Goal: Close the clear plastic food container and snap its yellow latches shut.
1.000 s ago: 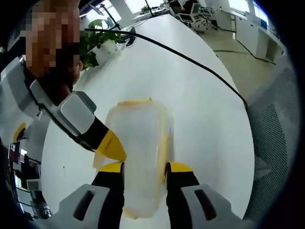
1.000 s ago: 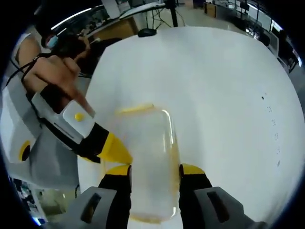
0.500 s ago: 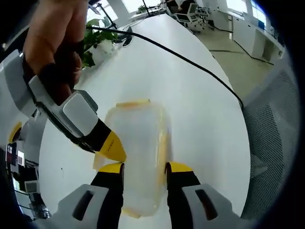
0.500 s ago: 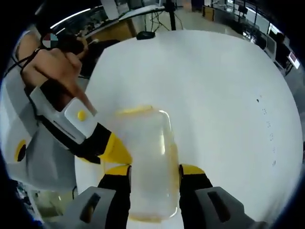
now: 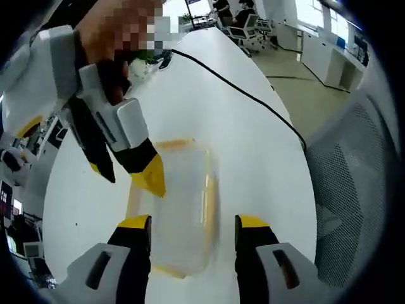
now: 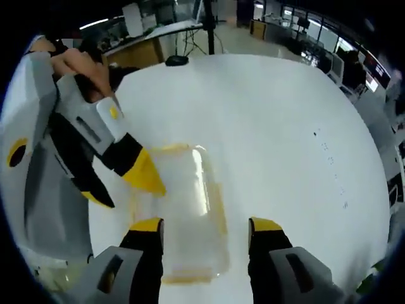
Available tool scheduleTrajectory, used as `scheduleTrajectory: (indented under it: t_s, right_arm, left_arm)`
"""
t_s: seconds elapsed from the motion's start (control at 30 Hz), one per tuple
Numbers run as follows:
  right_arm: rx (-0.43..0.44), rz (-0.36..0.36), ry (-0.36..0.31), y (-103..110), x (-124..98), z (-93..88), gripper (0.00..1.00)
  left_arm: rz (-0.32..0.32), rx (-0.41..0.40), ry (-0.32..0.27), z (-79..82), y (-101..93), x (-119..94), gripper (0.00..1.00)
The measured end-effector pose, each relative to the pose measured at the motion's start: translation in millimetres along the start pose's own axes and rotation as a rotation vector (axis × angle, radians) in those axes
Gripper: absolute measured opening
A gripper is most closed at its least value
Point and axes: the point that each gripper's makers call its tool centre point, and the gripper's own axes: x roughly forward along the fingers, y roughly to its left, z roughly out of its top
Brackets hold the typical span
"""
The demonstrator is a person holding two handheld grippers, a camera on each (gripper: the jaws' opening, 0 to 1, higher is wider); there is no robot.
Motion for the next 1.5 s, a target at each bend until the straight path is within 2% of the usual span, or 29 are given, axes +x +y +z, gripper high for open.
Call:
scheduleTrajectory:
  t_s: [0.1,0.17,0.3,0.47,0.57,0.73,0.87,1.17,1.43,1.5]
  right_arm:
    - [-0.024,-0.005,0.007,6.6,-4.7,-5.9,0.61]
    - [-0.039,0.016,0.020,13.3,-7.4,-12.6,0.63]
    - [-0.077,-0.004,0.052,17.0,-9.4,-26.4,0.71]
    - [-0.146,-0.049,0.113,17.2,-10.2,-41.3,0.81]
    - [-0.172,-0.091,0.118,14.2,-8.2,-41.7,0.84]
    - [-0.186,-0.110,0.121,16.9,-0.5,-42.5,0.88]
    - [-0.213,-0.098,0.159,21.8,5.3,-49.8,0.88]
    - [-0.219,-0.089,0.193,19.3,10.5,-61.8,0.86]
    - [-0.222,-0.057,0.212,24.6,16.2,-67.9,0.76]
    - [-0.223,-0.062,0.210,24.0,16.5,-67.7,0.76]
  left_arm:
    - [-0.004,-0.004,0.003,-5.3,3.0,-3.4,0.58]
    - [0.003,-0.006,0.005,-8.9,7.7,-5.5,0.59]
    - [0.015,-0.008,0.011,-17.4,18.1,-4.3,0.66]
    - [0.011,0.018,0.070,-37.4,24.5,3.9,0.75]
    - [0.026,0.061,0.102,-46.9,29.4,8.6,0.76]
    - [0.040,0.074,0.115,-50.9,35.3,13.7,0.80]
    - [0.030,0.084,0.125,-50.7,35.1,19.7,0.85]
    - [-0.005,0.085,0.132,-48.1,28.6,35.4,0.83]
    - [-0.018,0.105,0.141,-49.5,27.1,40.3,0.80]
    - [-0.019,0.106,0.139,-49.3,27.6,40.5,0.80]
